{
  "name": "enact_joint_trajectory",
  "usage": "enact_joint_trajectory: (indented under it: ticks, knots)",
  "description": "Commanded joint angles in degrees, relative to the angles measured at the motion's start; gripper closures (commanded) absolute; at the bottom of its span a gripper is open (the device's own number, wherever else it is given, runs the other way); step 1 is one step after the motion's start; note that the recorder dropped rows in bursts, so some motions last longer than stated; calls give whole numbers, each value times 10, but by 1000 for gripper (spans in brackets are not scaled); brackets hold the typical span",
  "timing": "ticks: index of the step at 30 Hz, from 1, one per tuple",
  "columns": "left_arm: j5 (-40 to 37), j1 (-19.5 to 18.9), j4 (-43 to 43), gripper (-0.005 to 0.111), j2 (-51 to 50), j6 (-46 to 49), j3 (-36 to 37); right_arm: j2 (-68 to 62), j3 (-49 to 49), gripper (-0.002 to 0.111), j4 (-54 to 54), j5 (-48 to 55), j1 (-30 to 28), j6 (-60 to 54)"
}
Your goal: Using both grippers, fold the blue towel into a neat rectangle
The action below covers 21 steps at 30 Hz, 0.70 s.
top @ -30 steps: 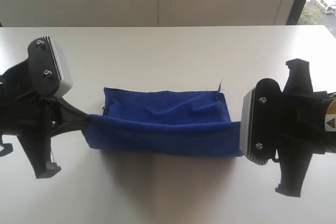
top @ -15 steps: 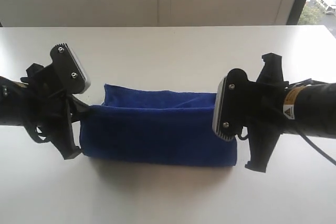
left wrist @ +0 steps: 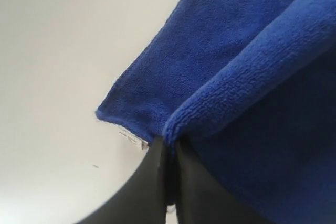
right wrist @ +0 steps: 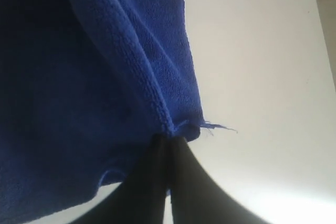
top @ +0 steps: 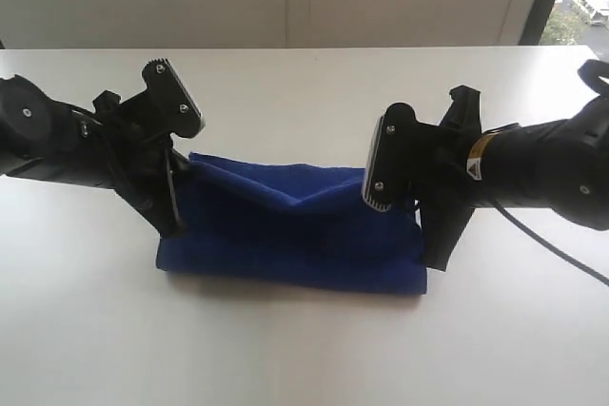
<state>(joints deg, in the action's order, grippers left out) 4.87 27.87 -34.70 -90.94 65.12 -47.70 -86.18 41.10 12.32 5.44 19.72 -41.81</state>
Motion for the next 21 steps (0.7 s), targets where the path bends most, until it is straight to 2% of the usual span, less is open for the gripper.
enact_joint_trajectory:
  ticks: [1,8,19,21]
  knots:
    - [22,2,-5,107,-31,1,-21,-30,23,108,1,-9,-21,17]
    - [50,2,-5,107,-66,1,-56,-65,51,108,1,-22,-42,16]
    - [136,2,-5,107,-165,-14,-91,-148,82,108,1,-84,-50,16]
    - [155,2,-5,107,-174,-20,-91,-157,84,105,1,-99,-50,16]
